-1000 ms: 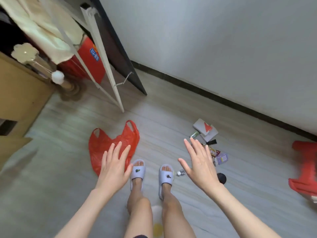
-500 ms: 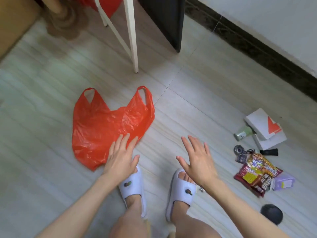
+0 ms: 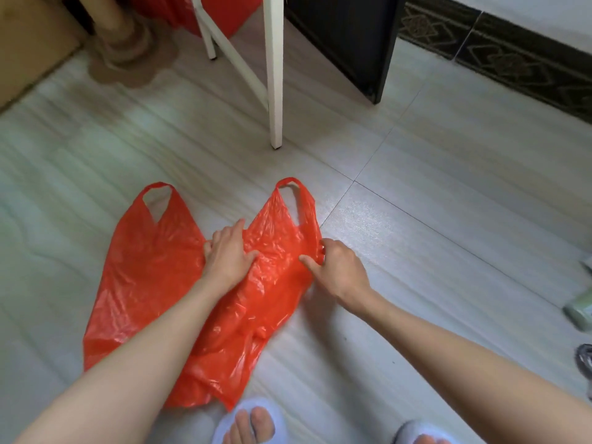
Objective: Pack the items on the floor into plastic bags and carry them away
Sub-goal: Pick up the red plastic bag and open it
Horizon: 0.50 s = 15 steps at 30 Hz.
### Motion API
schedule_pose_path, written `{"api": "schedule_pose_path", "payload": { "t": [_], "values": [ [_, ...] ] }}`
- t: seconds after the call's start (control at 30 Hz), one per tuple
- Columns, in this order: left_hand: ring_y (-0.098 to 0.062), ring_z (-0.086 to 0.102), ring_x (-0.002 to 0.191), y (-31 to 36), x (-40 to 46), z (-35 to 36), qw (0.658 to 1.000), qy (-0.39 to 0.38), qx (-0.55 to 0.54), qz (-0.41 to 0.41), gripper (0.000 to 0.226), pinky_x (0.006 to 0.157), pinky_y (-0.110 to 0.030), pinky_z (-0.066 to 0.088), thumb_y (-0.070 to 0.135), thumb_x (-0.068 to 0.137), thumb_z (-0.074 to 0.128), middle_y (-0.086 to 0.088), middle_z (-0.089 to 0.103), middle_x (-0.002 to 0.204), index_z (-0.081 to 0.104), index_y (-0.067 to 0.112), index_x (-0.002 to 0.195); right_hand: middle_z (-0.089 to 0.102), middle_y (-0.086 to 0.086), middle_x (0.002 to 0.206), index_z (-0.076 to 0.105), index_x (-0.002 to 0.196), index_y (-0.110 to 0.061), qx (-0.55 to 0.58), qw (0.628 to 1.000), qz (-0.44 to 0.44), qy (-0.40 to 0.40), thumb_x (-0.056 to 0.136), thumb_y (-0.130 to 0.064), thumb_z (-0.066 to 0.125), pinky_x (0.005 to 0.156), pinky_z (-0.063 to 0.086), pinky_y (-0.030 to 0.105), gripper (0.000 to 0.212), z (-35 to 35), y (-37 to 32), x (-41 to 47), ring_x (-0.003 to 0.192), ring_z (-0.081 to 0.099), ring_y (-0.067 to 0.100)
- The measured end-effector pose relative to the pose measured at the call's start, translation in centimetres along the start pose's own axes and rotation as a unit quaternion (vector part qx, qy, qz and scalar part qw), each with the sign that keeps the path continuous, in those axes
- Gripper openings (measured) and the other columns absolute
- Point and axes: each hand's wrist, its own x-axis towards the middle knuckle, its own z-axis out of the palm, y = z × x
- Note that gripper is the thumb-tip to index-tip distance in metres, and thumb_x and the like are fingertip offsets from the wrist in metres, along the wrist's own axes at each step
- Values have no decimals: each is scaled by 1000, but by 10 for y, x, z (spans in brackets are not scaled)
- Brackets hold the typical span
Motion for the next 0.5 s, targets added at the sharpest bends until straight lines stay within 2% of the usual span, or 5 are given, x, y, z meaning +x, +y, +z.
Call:
{"api": "schedule_pose_path", "payload": {
  "t": [0.1,0.2,0.3,0.37,0.5],
  "values": [
    [-28,50,115,0,-9,0,998,22,-51,-15,38,95,-40,32,22,82,64,-10,58,115,55,13,117,56,16,116,52,114,-4,-28,999,6,-24,89,-33,54,87,43,38,38,-2,-5,-2,108,53,34],
    [-29,59,93,3,-19,-10,991,59,-119,1,14,81,-32,38,16,81,66,-11,64,93,66,8,91,54,16,123,49,122,-4,-13,999,20,-44,89,-28,55,93,42,36,41,-2,-7,-3,114,52,32],
    [-26,62,82,13,-28,-40,984,93,-153,23,10,68,-29,38,20,80,68,-7,69,85,70,11,84,58,13,121,52,123,-7,76,996,50,-28,87,-26,57,94,42,33,41,-18,-15,-10,111,55,29],
    [-25,63,77,24,-37,-70,977,119,-173,34,9,65,-28,39,22,78,70,-6,70,78,71,13,81,59,7,115,55,119,-12,117,991,40,42,87,-27,57,87,43,30,35,-44,-23,-23,101,58,23],
    [-19,60,72,66,-61,-149,953,173,-243,51,7,65,-23,35,18,77,71,-5,68,74,69,12,77,65,0,86,65,90,-15,150,983,-9,107,89,-31,52,68,41,29,21,-113,-47,-72,79,60,18]
  ]
}}
